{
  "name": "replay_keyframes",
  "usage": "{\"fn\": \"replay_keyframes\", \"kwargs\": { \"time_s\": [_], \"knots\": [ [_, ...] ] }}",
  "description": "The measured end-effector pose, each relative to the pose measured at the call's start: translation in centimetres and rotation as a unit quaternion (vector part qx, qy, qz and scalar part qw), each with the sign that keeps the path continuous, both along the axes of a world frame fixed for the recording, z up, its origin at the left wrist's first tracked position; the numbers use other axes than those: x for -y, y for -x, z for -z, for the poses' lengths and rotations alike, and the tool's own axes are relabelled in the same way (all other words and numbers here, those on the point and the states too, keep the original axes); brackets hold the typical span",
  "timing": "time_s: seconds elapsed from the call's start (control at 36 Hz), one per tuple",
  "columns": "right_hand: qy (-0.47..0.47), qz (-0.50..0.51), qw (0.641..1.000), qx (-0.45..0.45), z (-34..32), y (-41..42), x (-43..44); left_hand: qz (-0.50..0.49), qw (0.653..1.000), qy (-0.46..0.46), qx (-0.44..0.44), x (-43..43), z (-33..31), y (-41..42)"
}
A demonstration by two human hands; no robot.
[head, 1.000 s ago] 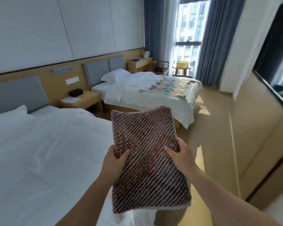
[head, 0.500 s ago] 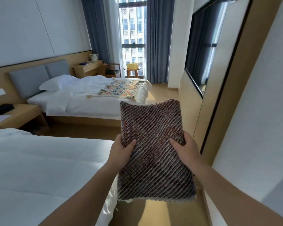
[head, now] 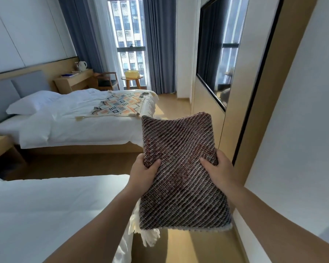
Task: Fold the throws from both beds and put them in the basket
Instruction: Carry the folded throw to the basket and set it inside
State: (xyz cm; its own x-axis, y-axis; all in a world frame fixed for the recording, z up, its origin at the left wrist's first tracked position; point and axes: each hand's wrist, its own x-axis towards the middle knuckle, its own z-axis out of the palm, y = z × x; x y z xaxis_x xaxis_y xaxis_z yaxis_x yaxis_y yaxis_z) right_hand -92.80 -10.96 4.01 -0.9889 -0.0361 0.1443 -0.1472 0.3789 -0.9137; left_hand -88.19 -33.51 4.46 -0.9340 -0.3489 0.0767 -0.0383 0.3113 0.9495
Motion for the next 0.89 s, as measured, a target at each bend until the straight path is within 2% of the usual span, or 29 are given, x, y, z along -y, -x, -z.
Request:
{"fn": "replay_keyframes", "kwargs": {
  "time_s": [0.17, 0.44, 0.64, 0.89],
  "knots": [
    [-0.015, 0.018, 1.000, 0.006, 0.1, 5.9, 5.5, 0.026, 0.999, -0.039, -0.007, 6.1, 0.5, 6.0],
    [-0.003, 0.036, 0.999, 0.011, 0.8, 14.4, 10.9, 0.057, 0.997, -0.050, -0.002, 12.5, 1.5, 16.1],
    [-0.002, 0.035, 0.999, 0.013, 2.5, 23.1, 11.2, 0.059, 0.997, -0.053, 0.008, 12.8, 3.0, 24.5],
    [-0.014, 0.028, 0.999, 0.034, 4.2, 39.3, 9.4, 0.051, 0.998, -0.025, 0.020, 11.3, 5.4, 39.9]
  ]
}}
